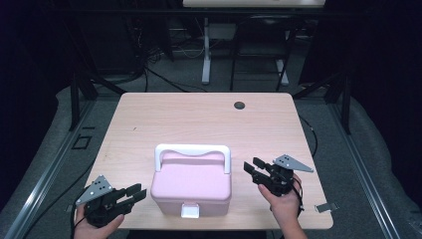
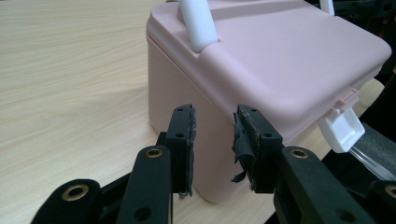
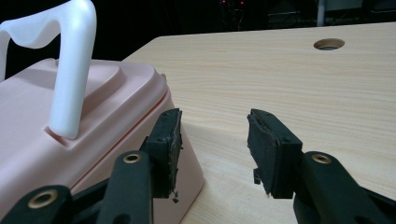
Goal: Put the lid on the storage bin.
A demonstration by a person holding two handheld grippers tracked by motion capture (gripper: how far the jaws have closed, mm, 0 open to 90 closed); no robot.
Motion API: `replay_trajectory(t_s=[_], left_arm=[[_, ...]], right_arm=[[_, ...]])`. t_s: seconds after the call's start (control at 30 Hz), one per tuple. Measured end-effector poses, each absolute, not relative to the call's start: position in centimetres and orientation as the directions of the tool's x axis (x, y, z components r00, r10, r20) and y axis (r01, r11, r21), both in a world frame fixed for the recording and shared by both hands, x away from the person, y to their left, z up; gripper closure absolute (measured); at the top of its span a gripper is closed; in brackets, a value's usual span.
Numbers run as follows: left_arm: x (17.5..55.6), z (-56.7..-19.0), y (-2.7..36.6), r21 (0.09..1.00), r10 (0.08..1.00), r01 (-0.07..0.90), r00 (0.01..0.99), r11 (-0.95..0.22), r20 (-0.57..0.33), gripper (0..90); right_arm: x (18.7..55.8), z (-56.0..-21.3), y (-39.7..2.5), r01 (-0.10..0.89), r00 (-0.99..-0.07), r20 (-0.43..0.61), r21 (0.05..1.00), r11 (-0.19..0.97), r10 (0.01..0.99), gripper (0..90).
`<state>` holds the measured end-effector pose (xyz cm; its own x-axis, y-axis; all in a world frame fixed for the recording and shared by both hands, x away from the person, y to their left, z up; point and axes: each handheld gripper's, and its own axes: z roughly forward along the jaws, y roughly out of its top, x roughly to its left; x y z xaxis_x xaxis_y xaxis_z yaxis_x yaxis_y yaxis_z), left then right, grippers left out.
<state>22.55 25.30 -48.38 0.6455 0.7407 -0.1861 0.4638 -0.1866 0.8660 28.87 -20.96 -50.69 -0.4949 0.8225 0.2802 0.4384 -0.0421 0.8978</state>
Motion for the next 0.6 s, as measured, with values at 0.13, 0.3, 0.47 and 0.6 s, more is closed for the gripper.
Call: replay_trajectory(t_s=[0.13,0.3,0.47,0.6], left_arm=[[23.1,-48.2,25.5,0.867,0.749,0.462,0.638,-0.186,-0.179,66.2],[24.3,-47.8,25.6,0.872,0.759,0.455,0.628,-0.182,-0.169,64.9],[25.6,-47.2,25.9,0.878,0.774,0.447,0.613,-0.173,-0.160,63.3],[26.7,-46.8,26.5,0.878,0.790,0.451,0.593,-0.162,-0.159,62.8]], right_arm=[[28.9,-50.7,-21.0,0.438,-0.494,0.282,0.898,-0.044,0.823,54.0],[29.0,-50.7,-21.1,0.441,-0.488,0.289,0.896,-0.053,0.823,54.0],[29.0,-50.8,-21.1,0.441,-0.486,0.287,0.896,-0.053,0.825,54.0],[29.1,-50.8,-21.2,0.442,-0.482,0.287,0.896,-0.053,0.828,54.0]])
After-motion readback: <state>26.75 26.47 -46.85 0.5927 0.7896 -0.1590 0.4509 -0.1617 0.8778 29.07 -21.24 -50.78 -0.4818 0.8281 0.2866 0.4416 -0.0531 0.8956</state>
